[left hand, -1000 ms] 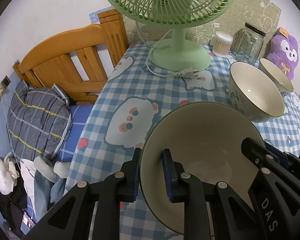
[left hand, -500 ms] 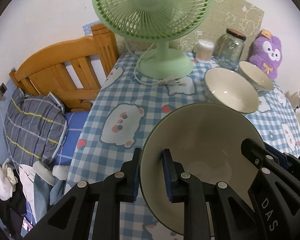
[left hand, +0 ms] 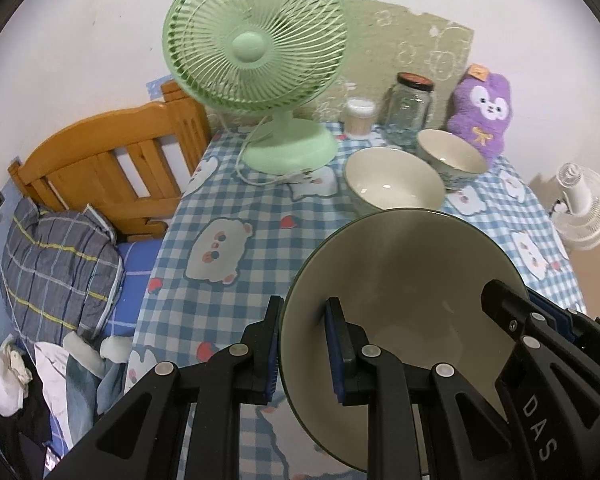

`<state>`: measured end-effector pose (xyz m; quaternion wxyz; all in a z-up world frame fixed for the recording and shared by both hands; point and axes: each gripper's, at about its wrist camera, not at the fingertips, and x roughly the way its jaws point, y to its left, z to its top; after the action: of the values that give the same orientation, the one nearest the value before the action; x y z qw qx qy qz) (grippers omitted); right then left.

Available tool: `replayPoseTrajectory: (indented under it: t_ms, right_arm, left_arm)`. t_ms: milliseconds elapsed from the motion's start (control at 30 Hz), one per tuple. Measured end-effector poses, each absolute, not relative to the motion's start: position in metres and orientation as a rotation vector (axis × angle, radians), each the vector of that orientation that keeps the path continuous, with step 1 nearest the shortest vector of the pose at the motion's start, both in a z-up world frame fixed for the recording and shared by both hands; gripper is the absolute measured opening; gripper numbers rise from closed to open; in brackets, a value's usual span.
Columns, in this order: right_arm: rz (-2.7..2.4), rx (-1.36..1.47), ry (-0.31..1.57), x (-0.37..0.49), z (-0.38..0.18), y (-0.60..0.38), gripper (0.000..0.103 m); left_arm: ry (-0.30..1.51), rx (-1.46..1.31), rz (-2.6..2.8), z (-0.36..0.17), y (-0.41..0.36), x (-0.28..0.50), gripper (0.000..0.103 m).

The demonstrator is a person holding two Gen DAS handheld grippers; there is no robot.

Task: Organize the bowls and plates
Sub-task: 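Lift the cream bowl off the cloth with both grippers, then carry the cream bowl with both grippers toward the plate stack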

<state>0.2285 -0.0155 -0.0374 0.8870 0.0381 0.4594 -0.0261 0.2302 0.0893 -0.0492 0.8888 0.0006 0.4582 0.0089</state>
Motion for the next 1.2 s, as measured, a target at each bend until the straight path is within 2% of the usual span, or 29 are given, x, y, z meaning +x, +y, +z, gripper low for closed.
replayPoseTrajectory:
  t_ms: [533, 1200]
  right_arm:
    - [-0.047, 0.067, 0.966, 0.178, -0.044, -0.059, 0.016]
    - [-0.036, 0.067, 1.021, 0.149, -0.085, -0.106, 0.016]
  left_arm:
    - [0.958, -0.006, 0.010, -0.053, 0.050, 0.179, 0.018]
    - [1.006, -0.019, 0.038, -0.090, 0.003, 0.145, 0.018]
